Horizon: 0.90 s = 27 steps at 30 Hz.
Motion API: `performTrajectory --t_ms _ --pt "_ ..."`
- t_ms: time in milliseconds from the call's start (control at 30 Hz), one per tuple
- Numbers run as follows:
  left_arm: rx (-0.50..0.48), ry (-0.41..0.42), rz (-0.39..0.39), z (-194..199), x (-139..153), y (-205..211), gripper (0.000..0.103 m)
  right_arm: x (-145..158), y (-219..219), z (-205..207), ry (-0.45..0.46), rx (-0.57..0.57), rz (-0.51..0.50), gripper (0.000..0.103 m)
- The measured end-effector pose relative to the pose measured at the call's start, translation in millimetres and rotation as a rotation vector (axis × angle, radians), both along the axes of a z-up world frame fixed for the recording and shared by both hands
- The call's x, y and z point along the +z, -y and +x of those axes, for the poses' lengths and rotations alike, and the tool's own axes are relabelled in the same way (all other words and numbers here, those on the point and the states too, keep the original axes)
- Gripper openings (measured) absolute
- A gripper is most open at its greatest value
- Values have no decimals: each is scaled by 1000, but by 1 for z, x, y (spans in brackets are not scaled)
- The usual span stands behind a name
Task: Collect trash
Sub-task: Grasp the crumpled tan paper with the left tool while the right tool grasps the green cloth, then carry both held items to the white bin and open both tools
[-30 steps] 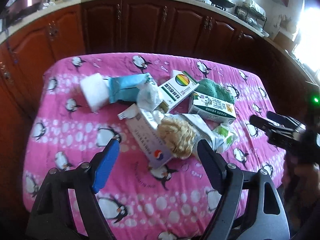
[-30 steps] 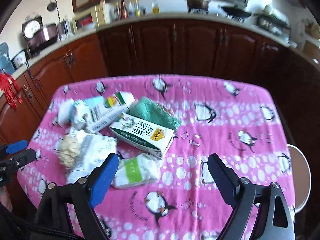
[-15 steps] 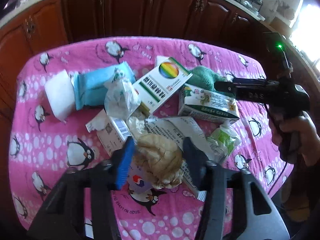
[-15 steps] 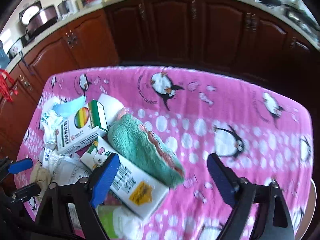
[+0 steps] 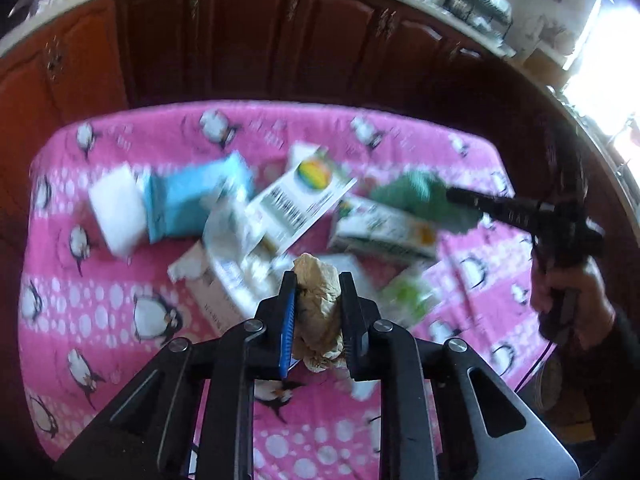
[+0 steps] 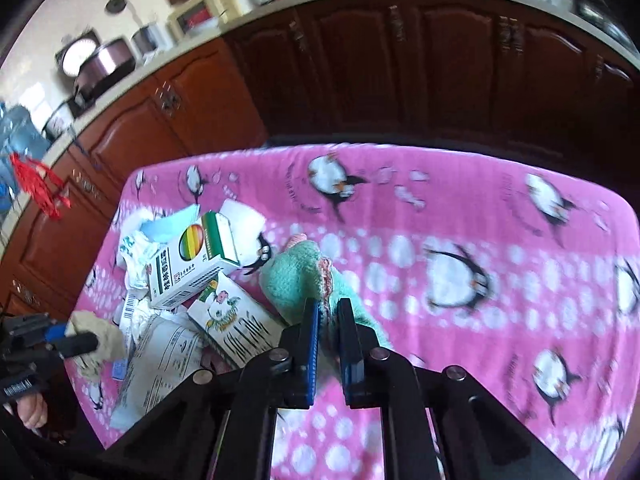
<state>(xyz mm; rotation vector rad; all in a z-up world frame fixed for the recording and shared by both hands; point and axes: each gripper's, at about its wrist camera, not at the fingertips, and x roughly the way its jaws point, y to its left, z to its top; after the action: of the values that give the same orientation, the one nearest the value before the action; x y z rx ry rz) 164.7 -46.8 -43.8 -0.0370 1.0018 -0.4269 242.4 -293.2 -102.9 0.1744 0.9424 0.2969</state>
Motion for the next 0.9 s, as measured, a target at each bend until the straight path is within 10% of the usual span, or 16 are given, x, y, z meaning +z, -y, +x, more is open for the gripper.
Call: performTrajectory --t_ms 400,433,500,567,733,800,900 --pt "-208 37 -75 -4 45 111 18 24 96 -72 32 -134 -37 9" --pt "-205 32 -77 -3 44 113 18 22 97 -75 27 -115 -44 15" --pt "-193 34 -51 -4 42 117 18 22 101 -77 37 -118 -7 64" --pt "-182 23 -27 -3 36 118 18 23 94 -75 71 -89 42 70" --pt "-144 5 -15 -2 31 114 18 -14 46 -33 -47 66 -44 67" --pt "-140 4 -13 -2 34 117 18 -32 38 -23 -72 76 -57 18" --pt "-162 10 -18 -2 38 130 18 -34 51 -31 -30 30 -5 11"
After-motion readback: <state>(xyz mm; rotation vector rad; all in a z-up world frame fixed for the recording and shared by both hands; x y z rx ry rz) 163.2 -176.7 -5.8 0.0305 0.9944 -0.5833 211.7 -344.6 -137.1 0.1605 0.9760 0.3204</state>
